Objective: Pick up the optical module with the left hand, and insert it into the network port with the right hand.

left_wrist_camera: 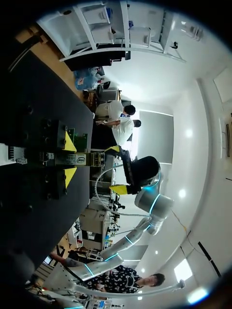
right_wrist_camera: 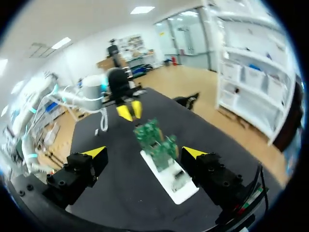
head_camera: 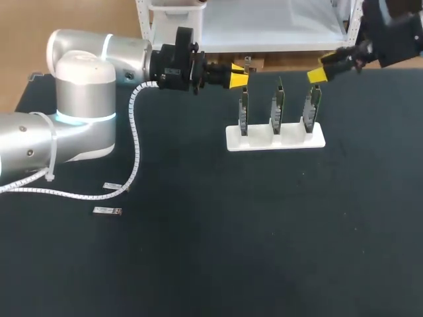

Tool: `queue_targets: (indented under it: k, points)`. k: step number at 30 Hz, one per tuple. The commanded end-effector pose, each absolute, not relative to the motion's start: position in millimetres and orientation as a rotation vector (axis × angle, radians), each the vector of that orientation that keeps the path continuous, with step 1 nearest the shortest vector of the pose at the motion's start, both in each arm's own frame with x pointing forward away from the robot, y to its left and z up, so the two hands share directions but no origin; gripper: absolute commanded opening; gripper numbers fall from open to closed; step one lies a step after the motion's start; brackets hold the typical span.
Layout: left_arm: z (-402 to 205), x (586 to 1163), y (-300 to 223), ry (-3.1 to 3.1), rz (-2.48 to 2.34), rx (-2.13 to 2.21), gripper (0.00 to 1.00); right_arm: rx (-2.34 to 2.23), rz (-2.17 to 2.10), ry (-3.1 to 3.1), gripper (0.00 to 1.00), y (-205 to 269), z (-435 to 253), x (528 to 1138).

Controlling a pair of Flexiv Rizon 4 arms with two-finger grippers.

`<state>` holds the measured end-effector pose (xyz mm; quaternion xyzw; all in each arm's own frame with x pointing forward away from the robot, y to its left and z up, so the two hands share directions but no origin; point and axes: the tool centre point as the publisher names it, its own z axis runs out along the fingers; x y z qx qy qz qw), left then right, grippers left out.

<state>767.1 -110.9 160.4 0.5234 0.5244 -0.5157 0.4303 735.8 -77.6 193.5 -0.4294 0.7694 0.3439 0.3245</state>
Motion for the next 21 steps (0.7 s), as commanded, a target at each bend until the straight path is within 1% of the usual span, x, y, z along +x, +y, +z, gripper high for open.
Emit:
queue_targets:
  k: [1,9,21]
  points:
    - [160,767,-111,1.308,-1.286,1.305,0.00,-1.432,0.878,1.822,1.00,-65,194,736]
    - [160,767,-111,1.308,-1.286,1.305,0.00,-1.583,0.854,1.712,1.00,-49,195,744]
    - [160,767,-111,1.308,-1.286,1.305,0.00,-1.569,0.920,1.715,1.00,-21,189,772]
